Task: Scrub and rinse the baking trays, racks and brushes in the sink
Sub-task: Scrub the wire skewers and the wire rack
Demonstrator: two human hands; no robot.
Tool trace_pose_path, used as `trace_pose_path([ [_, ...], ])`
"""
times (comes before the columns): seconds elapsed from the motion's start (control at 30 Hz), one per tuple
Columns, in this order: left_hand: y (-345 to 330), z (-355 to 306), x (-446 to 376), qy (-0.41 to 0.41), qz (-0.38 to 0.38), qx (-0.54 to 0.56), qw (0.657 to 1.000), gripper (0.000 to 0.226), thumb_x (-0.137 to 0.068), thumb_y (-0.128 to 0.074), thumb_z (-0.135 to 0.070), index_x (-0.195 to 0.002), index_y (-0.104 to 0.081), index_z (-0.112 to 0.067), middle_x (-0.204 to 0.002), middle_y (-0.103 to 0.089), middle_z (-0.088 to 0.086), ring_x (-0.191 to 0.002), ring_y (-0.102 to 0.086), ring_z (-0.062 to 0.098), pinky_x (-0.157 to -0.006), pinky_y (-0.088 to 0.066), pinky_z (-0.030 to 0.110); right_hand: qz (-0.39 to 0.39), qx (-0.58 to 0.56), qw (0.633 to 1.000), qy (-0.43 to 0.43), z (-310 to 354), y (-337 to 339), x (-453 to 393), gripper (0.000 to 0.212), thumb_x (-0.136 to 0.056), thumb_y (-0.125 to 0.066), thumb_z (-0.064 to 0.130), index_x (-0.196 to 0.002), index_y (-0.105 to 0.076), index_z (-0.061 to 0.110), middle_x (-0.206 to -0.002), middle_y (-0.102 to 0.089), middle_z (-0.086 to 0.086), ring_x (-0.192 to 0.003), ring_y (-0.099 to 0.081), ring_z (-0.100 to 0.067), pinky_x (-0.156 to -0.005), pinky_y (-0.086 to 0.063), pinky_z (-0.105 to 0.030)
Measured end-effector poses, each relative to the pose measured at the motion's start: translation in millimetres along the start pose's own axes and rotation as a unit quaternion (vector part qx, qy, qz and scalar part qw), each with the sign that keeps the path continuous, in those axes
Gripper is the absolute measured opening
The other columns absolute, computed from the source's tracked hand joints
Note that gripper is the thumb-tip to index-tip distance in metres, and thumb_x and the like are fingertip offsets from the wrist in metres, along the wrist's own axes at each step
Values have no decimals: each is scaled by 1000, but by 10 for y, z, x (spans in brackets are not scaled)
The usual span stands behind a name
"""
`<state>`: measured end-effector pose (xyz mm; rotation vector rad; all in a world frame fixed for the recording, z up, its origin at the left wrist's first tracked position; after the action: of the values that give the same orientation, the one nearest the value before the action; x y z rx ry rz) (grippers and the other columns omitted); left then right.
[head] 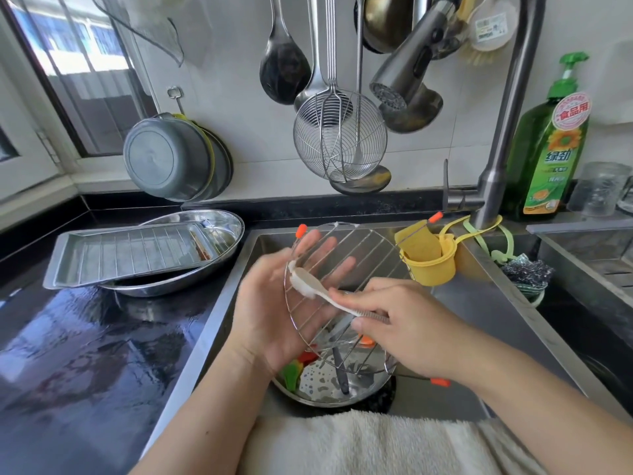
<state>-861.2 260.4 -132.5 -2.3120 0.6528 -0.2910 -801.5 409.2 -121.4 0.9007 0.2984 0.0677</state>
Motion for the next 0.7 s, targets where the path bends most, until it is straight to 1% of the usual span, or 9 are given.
trace_pose_path([
  [0.03, 3, -10, -6, 3, -13, 14, 1000, 51, -99, -54, -39, -144, -58, -16, -144, -63, 8, -132, -60, 41, -117, -36, 64, 1, -11, 1000, -1, 15, 12, 3, 49, -100, -63, 21, -138, -54, 51, -87, -56, 8, -80, -55, -6, -72, -43, -23],
  [0.1, 16, 0, -23, -5, -47, -26, 999, 49, -105, -44, -44, -143, -60, -17, -139, -67, 5, -129, -63, 37, -117, -37, 63, -1, -52, 999, -9, 34, 25, 15, 48, -101, -59, 17, -137, -57, 47, -88, -66, 7, -69, -57, -8, -65, -46, -28],
  [0.2, -24, 28, -41, -27, -76, -113, 990, 45, -95, -59, -38, -133, -69, -18, -127, -74, 5, -124, -67, 34, -112, -45, 59, -28, -117, 992, -49, 33, 51, 17, 44, -103, -51, 10, -133, -65, 39, -68, -62, 12, -51, -45, -10, -52, -41, -30],
  [0.3, -16, 6, -53, -57, -107, -138, 983, 30, -101, -58, -31, -124, -73, -19, -118, -76, 2, -118, -70, 33, -108, -48, 59, -11, -185, 981, -59, 102, -6, 29, 43, -104, -50, 9, -135, -63, 34, -69, -62, 11, -50, -48, -11, -51, -45, -35],
  [0.43, 53, -30, -90, -71, -133, -152, 977, 25, -103, -55, -33, -116, -74, -22, -117, -69, 5, -122, -65, 37, -108, -48, 56, 30, -365, 926, -90, 152, -40, 63, 35, -105, -47, 4, -122, -71, 22, -78, -60, -5, -50, -43, -12, -43, -28, -24],
  [0.5, 80, -50, -106, -74, -131, -167, 974, 20, -100, -57, -30, -103, -72, -17, -108, -63, 9, -106, -67, 32, -93, -55, 46, 39, -425, 898, -105, 134, -36, 66, 34, -105, -48, 3, -122, -71, 21, -79, -59, -7, -49, -41, -12, -42, -24, -21],
  [0.57, 112, -73, -115, -83, -146, -180, 969, 17, -97, -56, -24, -87, -70, -19, -99, -60, 9, -90, -64, 24, -76, -54, 41, 49, -439, 891, -109, 134, -57, 59, 33, -105, -48, 2, -120, -72, 19, -78, -59, -7, -48, -40, -11, -41, -23, -20],
  [0.6, 147, -79, -121, -89, -161, -178, 967, 20, -96, -56, -22, -82, -70, -20, -95, -62, 9, -87, -64, 23, -73, -53, 41, 54, -439, 890, -111, 138, -71, 55, 32, -105, -48, 2, -119, -72, 18, -78, -59, -7, -47, -40, -10, -40, -23, -19],
  [0.7, 228, -97, -131, -110, -206, -173, 957, 25, -96, -53, -19, -82, -73, -24, -90, -71, 1, -94, -68, 23, -81, -51, 47, 30, -486, 866, -118, 91, -15, 32, 31, -103, -46, -1, -123, -69, 9, -78, -57, -10, -45, -37, -9, -37, -21, -17],
])
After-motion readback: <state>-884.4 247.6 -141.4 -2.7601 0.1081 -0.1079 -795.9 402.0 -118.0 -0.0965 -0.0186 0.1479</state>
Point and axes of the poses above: each hand's wrist, its own x-axis away from the middle knuckle, its own y-axis out of the back of the hand, z = x × y, the point moved 5 cm from there along -x, towards the middle knuckle
